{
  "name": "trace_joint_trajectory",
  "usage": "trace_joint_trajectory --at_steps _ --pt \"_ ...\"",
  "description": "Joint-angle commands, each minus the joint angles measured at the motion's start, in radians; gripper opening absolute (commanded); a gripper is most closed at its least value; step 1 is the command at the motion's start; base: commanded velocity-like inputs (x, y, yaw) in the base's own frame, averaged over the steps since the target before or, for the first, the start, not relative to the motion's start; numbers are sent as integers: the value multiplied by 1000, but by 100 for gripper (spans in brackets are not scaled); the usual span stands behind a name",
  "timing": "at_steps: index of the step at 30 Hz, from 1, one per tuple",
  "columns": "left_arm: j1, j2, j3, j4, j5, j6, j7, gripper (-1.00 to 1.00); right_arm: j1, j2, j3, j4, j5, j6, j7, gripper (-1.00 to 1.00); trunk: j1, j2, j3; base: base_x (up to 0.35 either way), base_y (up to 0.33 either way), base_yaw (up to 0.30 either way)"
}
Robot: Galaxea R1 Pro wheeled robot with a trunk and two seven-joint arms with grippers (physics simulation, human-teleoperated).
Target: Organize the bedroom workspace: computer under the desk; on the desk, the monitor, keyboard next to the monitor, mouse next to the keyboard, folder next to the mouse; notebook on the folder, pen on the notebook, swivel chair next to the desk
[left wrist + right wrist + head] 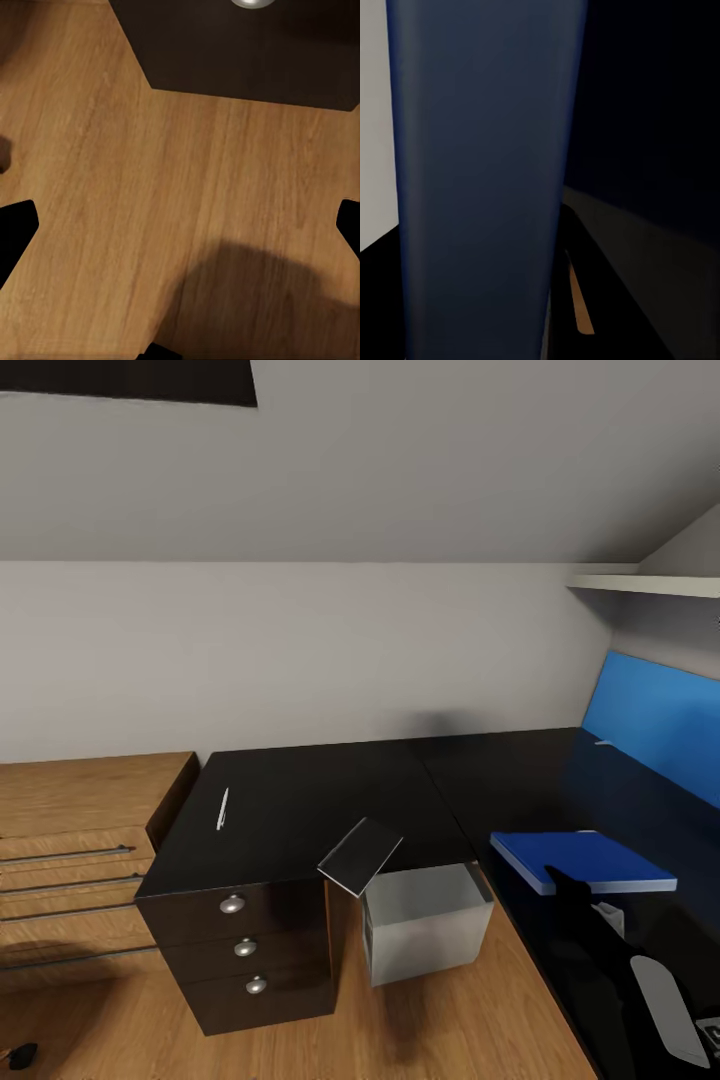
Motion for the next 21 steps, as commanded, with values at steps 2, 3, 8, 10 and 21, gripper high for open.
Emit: trace_joint_trajectory --at_steps 2,3,8,10,21 --pt "-1 1 -8 0 11 -7 6 100 0 0 -2 1 7 7 -12 -100 0 -1 -1 -137 0 0" --pt "-1 1 -8 0 11 -7 6 100 0 0 -1 1 7 7 -12 -100 0 -1 -1 -172 0 0" --pt "-1 1 -7 0 11 -7 6 100 0 0 0 2 8 7 -13 -100 0 -1 -1 -76 0 0" --pt "-1 1 -7 0 11 -7 6 100 0 0 0 2 9 7 -13 -100 0 -1 -1 -7 0 0" --pt "-1 1 -7 0 12 -7 7 100 0 0 2 2 10 8 -14 -100 0 -1 -1 -1 0 0"
